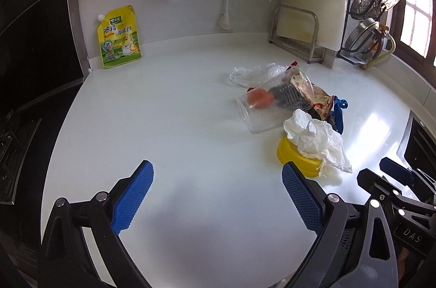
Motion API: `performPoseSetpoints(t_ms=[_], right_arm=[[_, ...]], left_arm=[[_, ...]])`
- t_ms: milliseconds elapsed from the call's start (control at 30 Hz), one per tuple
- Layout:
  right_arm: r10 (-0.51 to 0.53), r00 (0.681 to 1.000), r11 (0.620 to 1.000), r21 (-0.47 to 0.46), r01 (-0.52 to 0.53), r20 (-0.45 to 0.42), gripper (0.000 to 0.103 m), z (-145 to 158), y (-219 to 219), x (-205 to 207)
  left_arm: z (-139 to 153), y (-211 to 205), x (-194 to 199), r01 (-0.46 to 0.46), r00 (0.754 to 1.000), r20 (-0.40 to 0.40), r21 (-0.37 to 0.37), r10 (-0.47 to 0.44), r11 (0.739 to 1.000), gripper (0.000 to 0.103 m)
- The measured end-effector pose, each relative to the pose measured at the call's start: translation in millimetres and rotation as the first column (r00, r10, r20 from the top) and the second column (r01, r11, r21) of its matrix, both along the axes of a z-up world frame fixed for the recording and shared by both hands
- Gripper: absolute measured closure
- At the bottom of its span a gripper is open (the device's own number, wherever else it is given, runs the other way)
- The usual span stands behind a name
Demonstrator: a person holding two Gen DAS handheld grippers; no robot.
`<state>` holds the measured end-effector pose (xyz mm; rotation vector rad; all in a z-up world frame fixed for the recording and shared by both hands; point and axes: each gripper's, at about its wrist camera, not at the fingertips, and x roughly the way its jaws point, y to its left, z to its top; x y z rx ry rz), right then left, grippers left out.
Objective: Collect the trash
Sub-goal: 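Move both grippers back over the counter toward the tissue and yellow lid, then close the right gripper on the white tissue lying on the yellow lid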
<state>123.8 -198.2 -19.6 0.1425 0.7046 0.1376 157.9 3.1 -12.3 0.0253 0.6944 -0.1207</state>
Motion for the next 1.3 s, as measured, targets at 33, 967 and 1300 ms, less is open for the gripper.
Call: performPoseSetpoints(t_ms=[33,967,1300], right_arm=[[0.006,1.0,1.0,-0.003,-0.006,0.004,0.036,1.0,3.7,5.1],[0.055,0.998,0.996,-0.076,-0.056,-0.009,0.087,-5.8,35.9,61.9],[-0.021,0.998,0.999,-0.023,0.023,0.064,0.088,17.3,-13.4,29.2]], left_arm=[[-1.1,2.0,1.3,-0.002,1.0,-0.003,-0.002,0.002,1.0,0.009],[-15.0,8.4,3.7,-0.001,0.999,-0.044,-0.018,0.0,1.0,0.009],[-11.5,-24.3,5.2,0.046,0.998,-0.029,-0.044,-0.047,0.998,0.007]])
